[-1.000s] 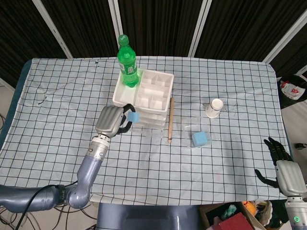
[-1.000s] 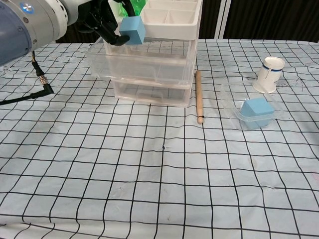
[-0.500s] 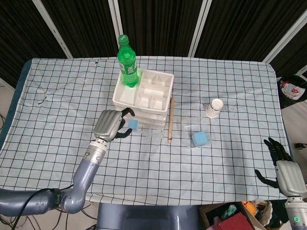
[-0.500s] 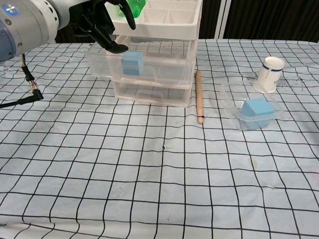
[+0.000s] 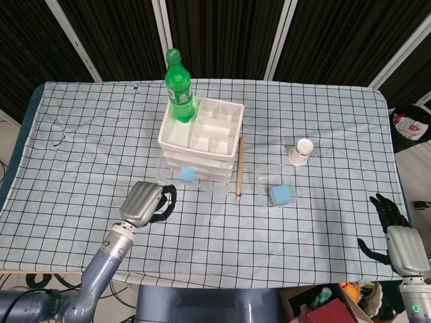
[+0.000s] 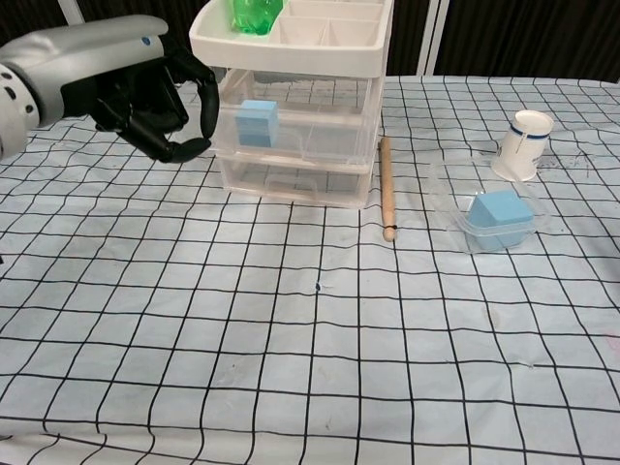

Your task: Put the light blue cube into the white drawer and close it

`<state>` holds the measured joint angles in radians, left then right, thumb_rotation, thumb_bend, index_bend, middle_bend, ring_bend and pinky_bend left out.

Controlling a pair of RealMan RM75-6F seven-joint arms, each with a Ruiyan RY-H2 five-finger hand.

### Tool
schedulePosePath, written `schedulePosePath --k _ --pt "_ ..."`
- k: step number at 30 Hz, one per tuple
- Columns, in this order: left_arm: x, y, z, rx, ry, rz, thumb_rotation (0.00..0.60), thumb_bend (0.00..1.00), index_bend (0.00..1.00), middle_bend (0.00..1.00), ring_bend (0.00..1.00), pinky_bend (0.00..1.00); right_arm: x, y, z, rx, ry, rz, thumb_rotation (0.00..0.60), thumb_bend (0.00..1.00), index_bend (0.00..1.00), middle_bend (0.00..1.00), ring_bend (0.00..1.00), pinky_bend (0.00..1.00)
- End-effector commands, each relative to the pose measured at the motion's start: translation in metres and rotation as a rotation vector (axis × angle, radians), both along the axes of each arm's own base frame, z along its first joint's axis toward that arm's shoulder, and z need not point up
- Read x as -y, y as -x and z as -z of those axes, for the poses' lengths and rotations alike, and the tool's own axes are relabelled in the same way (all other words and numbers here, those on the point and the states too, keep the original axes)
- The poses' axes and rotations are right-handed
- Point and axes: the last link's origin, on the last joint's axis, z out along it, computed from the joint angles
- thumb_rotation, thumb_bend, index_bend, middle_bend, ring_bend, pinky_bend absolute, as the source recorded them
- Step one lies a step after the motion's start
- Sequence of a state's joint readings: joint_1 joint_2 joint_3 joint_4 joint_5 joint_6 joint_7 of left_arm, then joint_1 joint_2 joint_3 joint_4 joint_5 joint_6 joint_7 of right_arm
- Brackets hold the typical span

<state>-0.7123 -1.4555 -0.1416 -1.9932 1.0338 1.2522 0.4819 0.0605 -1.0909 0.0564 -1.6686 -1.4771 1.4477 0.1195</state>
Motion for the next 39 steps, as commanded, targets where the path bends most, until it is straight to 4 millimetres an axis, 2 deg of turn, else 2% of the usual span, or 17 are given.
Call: schedulePosePath --k 1,9,22,39 --pt "0.0 0.007 0.007 -0.028 0.018 -0.015 0.6 0.42 0.65 1.0 0.96 0.91 0.0 0.0 0.0 0.001 0.0 0.002 0.6 0.24 0.0 0.0 0.0 0.18" --pt "-0.009 0.011 0.029 -0.055 0.064 -0.05 0.6 0.42 0.63 1.0 0.95 0.91 0.001 0.001 0.0 0.003 -0.006 0.01 0.6 0.24 0.0 0.0 0.0 0.18" --pt "-0.03 -0.004 0.065 -0.074 0.088 -0.06 0.6 0.42 0.61 1.0 0.94 0.91 0.001 0.001 0.0 0.007 -0.01 0.011 0.6 0.24 0.0 0.0 0.0 0.18" --pt "-0.055 -0.017 0.081 -0.062 0.049 -0.074 0.6 0.42 0.61 1.0 0.94 0.91 0.002 0.001 0.0 0.015 -0.012 0.013 0.6 0.24 0.0 0.0 0.0 0.18"
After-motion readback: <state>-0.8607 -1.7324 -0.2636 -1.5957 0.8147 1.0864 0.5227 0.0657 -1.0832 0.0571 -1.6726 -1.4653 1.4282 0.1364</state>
